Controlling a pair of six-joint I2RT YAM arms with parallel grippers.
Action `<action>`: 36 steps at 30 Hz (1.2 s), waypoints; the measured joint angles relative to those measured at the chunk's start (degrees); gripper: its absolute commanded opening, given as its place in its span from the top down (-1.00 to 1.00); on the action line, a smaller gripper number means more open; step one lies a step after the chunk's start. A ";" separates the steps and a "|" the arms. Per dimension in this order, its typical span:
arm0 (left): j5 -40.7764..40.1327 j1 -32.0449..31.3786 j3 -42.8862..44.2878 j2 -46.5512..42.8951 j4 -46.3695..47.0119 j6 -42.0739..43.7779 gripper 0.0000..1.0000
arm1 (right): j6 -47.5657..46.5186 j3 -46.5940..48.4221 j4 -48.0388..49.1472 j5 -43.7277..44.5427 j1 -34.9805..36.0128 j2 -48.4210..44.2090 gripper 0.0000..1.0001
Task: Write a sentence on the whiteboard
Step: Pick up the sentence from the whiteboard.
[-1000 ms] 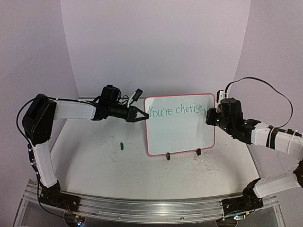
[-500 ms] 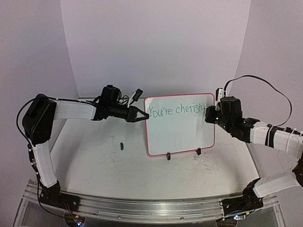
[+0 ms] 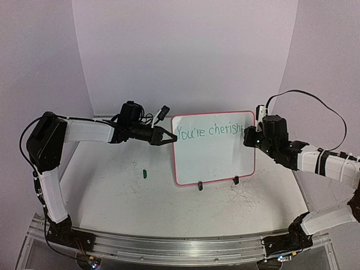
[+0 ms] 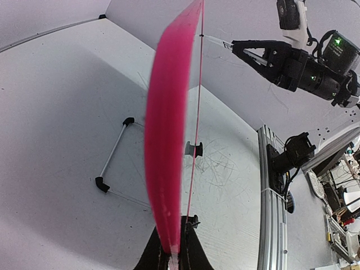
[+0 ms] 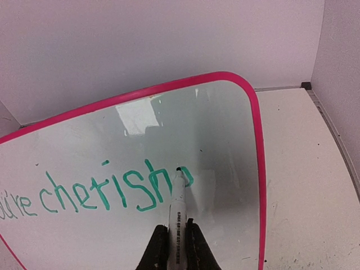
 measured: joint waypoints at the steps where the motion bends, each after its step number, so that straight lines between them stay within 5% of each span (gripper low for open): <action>1: 0.00 0.00 0.00 0.00 0.00 0.00 1.00 | 0.01 -0.22 0.04 -0.16 0.00 -0.09 1.00; 36: 0.05 -0.02 0.00 0.00 -0.02 0.31 1.00 | 0.42 -3.13 0.57 -1.92 -2.05 -6.19 1.00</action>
